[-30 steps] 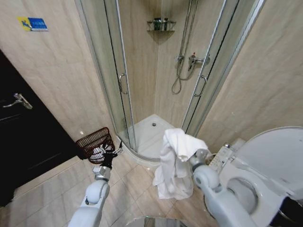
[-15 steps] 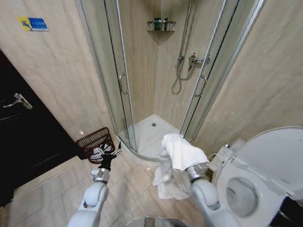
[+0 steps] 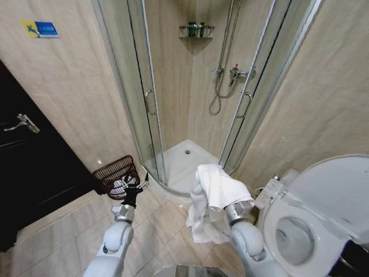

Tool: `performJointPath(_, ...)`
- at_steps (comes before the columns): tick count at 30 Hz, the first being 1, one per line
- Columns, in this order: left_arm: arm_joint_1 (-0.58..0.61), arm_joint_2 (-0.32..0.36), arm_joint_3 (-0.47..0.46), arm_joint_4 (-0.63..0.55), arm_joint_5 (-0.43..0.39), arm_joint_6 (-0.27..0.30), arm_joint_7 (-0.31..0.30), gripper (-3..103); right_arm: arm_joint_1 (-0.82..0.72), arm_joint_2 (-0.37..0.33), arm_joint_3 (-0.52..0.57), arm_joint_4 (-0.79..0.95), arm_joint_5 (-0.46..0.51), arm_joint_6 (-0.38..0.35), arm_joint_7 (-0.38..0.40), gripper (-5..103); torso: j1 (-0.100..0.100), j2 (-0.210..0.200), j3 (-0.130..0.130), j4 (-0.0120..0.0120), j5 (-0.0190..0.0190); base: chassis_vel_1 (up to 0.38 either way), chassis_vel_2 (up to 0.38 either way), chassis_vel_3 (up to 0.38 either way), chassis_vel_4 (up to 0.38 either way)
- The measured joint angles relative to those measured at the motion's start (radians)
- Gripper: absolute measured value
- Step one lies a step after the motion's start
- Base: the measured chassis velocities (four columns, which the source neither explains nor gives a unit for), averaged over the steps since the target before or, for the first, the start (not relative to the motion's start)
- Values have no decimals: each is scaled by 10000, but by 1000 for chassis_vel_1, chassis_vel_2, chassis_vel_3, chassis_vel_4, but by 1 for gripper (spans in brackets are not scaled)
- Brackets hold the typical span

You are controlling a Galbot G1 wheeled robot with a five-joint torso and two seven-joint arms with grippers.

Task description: Discard the used towel into the hamper.

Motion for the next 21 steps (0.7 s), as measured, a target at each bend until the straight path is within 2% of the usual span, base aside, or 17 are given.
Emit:
performJointPath(9,58,-55,8,1,104,-34,57,100,-186,119,39,141,-224,61,56,7,0,0,0,0,0,21,22,29,26)
performJointPath(21,-1,-47,-8,93,82,-128,66,100,-112,157,3,-19,-256,80,262,7,1,0,0,1,1,101,93,92,84)
